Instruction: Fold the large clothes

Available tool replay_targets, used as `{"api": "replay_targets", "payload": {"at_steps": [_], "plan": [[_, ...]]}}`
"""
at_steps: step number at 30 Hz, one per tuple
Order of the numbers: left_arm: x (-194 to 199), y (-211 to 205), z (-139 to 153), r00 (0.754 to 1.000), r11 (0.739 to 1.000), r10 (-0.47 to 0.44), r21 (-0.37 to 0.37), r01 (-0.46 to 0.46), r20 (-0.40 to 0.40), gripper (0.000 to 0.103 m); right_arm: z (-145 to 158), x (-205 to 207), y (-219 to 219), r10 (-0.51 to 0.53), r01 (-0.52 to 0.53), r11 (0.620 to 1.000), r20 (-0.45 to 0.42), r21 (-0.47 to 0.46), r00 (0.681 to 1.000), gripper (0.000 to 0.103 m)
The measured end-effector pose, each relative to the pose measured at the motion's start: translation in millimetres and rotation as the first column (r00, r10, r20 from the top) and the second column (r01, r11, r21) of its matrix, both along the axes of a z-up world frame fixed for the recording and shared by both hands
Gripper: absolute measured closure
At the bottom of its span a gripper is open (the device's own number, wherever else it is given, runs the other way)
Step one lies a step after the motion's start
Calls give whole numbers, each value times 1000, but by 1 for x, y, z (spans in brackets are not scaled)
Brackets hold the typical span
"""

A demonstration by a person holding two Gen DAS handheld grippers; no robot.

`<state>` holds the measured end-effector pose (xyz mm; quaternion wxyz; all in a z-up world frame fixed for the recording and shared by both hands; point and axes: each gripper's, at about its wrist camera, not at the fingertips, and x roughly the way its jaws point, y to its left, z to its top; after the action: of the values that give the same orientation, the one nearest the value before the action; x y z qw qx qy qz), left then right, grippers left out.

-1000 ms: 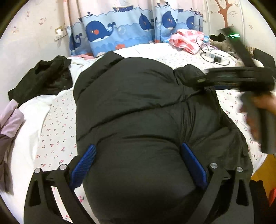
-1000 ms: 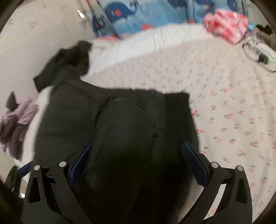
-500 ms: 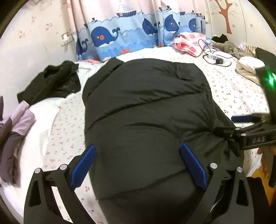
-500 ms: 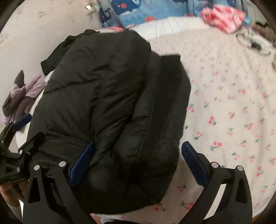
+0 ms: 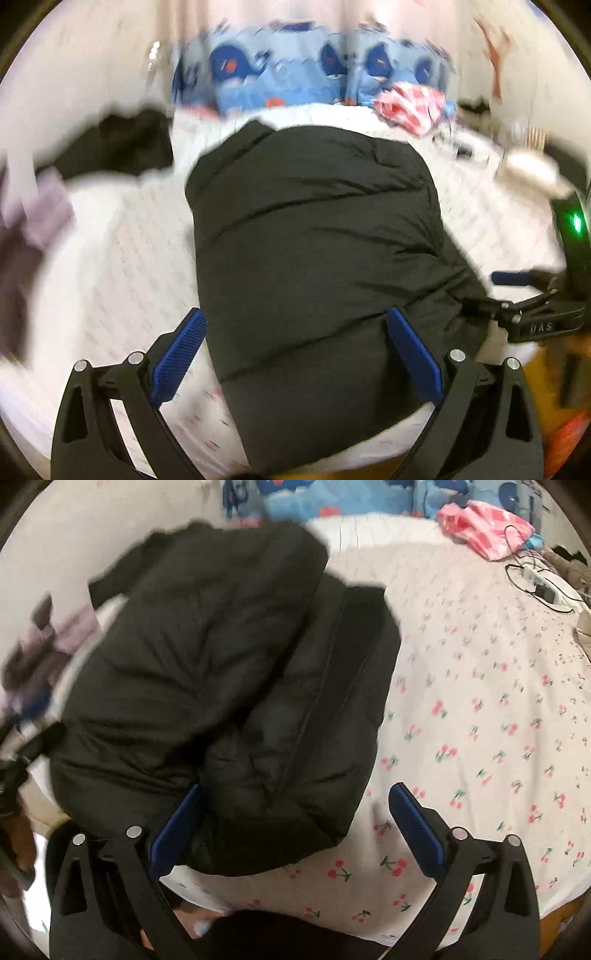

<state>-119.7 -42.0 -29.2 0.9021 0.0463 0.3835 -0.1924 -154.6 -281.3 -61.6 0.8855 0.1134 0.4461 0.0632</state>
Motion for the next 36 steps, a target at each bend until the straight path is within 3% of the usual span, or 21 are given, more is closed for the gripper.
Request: {"api": "replay_targets", "payload": {"at_steps": [2, 5, 8, 10, 14, 15, 18, 19, 22, 25, 27, 28, 30, 32, 34, 36], "plan": [[21, 32, 2, 995, 986, 38, -159, -53, -95, 9, 28, 13, -13, -60, 61, 998, 78, -13, 995, 6], [68, 82, 0, 969, 908, 90, -381, -174, -229, 9, 45, 50, -36, -154, 151, 988, 93, 35, 984, 6], [108, 93, -14, 951, 880, 106, -418, -225, -290, 9, 31, 87, -44, -199, 195, 977, 35, 82, 979, 6], [131, 84, -33, 935, 869, 65, -441, -224, -348, 8, 8, 99, -52, -212, 213, 971, -28, 105, 977, 6], [157, 44, -69, 911, 884, -23, -433, -173, -411, 6, -45, 111, -41, -229, 245, 952, -103, 185, 968, 6], [157, 41, -68, 915, 887, -19, -429, -171, -403, 6, -53, 110, -43, -240, 260, 939, -111, 224, 964, 6], [148, 34, -43, 950, 913, -1, -387, -126, -312, 17, -68, 107, -38, -238, 268, 878, -125, 397, 963, 6], [144, 34, -32, 959, 921, 0, -374, -110, -282, 22, -68, 109, -35, -226, 253, 869, -116, 425, 967, 6], [136, 49, 1, 977, 940, 34, -326, -102, -209, 23, -67, 117, 1, -136, 170, 877, -106, 450, 985, 6], [131, 67, 7, 977, 971, 104, -193, -139, -184, 21, -61, 121, 28, -48, 86, 936, -118, 342, 992, 6], [139, 78, -17, 961, 978, 146, -115, -177, -237, 21, -47, 115, 17, -96, 126, 946, -114, 300, 989, 6], [138, 81, -23, 955, 974, 164, -112, -196, -247, 21, -36, 111, 9, -141, 163, 943, -95, 290, 985, 6], [133, 92, -27, 950, 962, 184, -153, -227, -250, 21, 3, 99, 0, -211, 197, 955, 42, 223, 977, 6], [128, 91, -26, 955, 960, 193, -158, -231, -226, 21, 43, 102, 14, -160, 131, 976, 168, 174, 973, 6], [127, 84, -25, 959, 964, 199, -139, -229, -200, 20, 62, 122, 33, -90, 61, 988, 216, 139, 972, 6], [130, 76, -25, 964, 967, 203, -119, -225, -174, 19, 58, 153, 60, -19, 6, 997, 164, 82, 986, 6]]}}
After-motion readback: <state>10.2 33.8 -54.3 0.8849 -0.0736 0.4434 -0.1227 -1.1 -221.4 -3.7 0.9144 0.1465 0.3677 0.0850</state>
